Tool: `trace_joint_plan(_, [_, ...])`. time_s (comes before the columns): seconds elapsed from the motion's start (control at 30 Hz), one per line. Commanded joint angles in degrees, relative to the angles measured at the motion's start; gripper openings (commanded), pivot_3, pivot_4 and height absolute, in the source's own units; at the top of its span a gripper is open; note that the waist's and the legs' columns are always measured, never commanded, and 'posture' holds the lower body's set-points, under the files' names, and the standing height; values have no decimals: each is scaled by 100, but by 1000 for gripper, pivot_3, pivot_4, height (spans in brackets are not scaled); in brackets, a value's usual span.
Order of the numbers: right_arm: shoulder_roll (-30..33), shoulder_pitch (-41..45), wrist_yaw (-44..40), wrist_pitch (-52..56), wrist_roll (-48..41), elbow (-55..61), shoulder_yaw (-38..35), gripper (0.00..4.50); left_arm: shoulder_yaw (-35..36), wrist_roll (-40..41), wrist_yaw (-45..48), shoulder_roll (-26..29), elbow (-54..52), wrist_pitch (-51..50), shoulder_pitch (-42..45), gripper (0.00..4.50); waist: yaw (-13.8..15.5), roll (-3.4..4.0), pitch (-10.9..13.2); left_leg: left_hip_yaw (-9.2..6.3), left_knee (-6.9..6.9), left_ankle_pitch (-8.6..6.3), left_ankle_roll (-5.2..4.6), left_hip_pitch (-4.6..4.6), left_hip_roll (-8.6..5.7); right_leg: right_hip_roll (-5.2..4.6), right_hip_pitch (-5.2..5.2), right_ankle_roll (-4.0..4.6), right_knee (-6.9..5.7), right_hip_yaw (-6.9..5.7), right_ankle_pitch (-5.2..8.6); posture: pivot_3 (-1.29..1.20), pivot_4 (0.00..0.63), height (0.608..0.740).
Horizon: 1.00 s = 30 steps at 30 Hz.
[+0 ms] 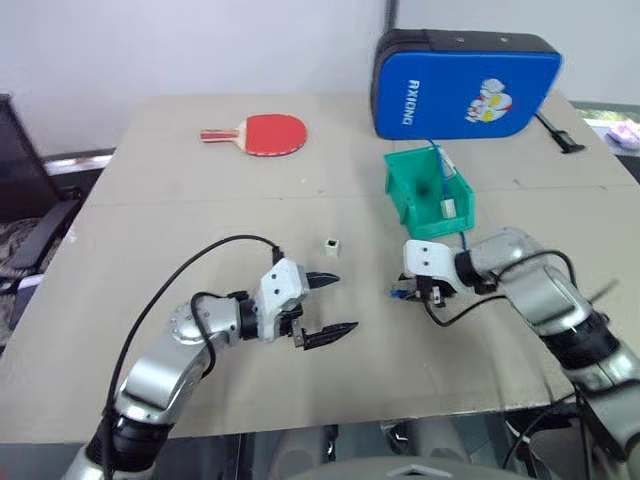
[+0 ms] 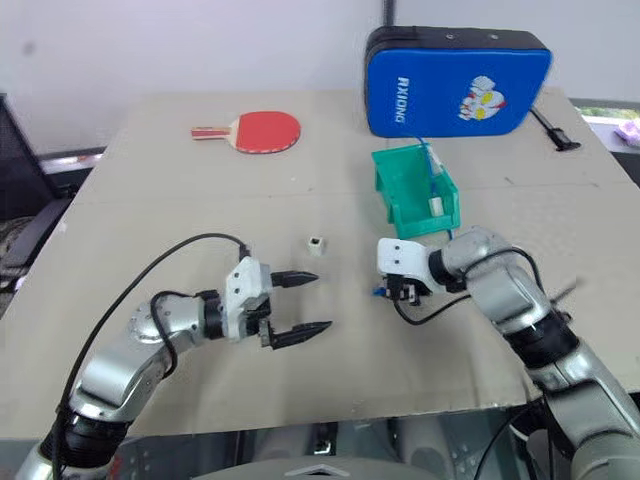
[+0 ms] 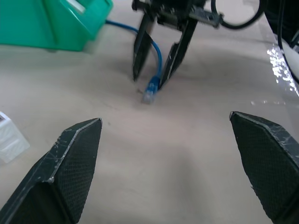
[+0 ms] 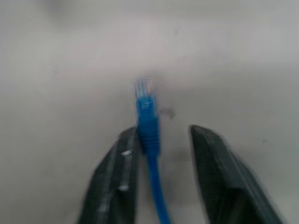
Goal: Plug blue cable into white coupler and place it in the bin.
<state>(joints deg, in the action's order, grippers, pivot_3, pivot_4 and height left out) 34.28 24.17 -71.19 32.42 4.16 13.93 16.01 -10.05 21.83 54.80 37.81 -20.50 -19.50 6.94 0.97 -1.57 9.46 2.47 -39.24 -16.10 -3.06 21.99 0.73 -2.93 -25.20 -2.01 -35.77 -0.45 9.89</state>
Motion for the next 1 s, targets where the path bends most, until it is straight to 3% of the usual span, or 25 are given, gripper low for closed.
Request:
trace_joint_plan(0.03, [133,-1216,216,-57,-994,1356,-1605,2087,-495,-412,157,-252,493,253,480,4500,102,12,0,-1,0,0,0,9,-6,0,-1,0,1,-8,0,0,150,731])
trace_joint_plan(0.27, [-157,-4211,1004,-746,-1479,2814,-3601,2087,-1142,-1081,271,-912,1725,521,1573,4500,112,15,-4,-8,-10,-3,-6,51,-25,-7,-27,-31,19,1,-9,0,150,731])
trace_joint_plan(0.47, [-466,-5334,1624,-1072,-1537,3364,-4087,2087,-1475,-1508,470,-1298,2601,803,2186,4500,-39,21,-7,-1,-15,-2,-6,13,-17,3,-13,-30,-3,17,16,0,150,731])
trace_joint_plan(0.5, [-521,-5471,1758,-1102,-1494,3413,-4068,2124,-1613,-1617,596,-1356,2787,892,2302,3993,-46,20,-7,2,-14,-2,-6,-14,-14,5,8,-30,-5,25,15,0,150,731])
trace_joint_plan(0.53, [-548,-5562,1867,-1130,-1461,3445,-4035,2124,-1707,-1694,691,-1392,2926,965,2380,3993,-47,21,-8,2,-14,-2,-6,-18,-13,6,10,-30,-5,25,16,0,150,731])
trace_joint_plan(0.57, [-569,-5623,1967,-1146,-1442,3464,-3999,2124,-1808,-1796,788,-1394,3040,1032,2450,3719,-33,24,-9,1,-14,-2,-5,-19,-12,7,10,-29,-5,25,16,0,150,731])
trace_joint_plan(0.7, [-674,-5646,2383,-1029,-1454,3524,-3745,2124,-1944,-2026,1022,-1377,3365,1322,2603,1690,-27,25,-13,0,-14,-2,-5,-15,-12,9,8,-29,-5,28,16,0,150,731])
trace_joint_plan(0.73, [-700,-5636,2476,-994,-1463,3537,-3668,2124,-1941,-2061,1037,-1388,3424,1377,2619,1487,-25,25,-13,0,-13,-2,-6,-13,-12,9,7,-29,-3,28,17,0,150,731])
trace_joint_plan(0.77, [-726,-5624,2573,-966,-1456,3545,-3594,2124,-1914,-2060,1031,-1419,3464,1381,2630,664,-24,25,-14,0,-12,-2,-6,-11,-12,9,6,-29,0,28,17,0,150,731])
trace_joint_plan(0.87, [-889,-5605,2845,-641,-1633,3639,-3287,2124,-1751,-1889,1053,-1535,3427,1314,2627,1,-14,24,-15,-1,-9,-3,-7,-6,-12,7,6,-29,5,27,18,0,150,731])
trace_joint_plan(0.9, [-984,-5593,2960,-424,-1777,3709,-3161,2124,-1638,-1666,1172,-1571,3319,1164,2596,1,-12,24,-15,-1,-9,-4,-8,-5,-13,6,5,-29,6,28,19,0,150,731])
trace_joint_plan(1.0, [-1478,-5349,3407,506,-2785,3975,-2898,2124,-982,-121,1788,-1587,2629,-536,2575,1,-26,24,-13,-6,-9,-4,-9,2,-8,4,0,-30,5,23,19,0,150,731])
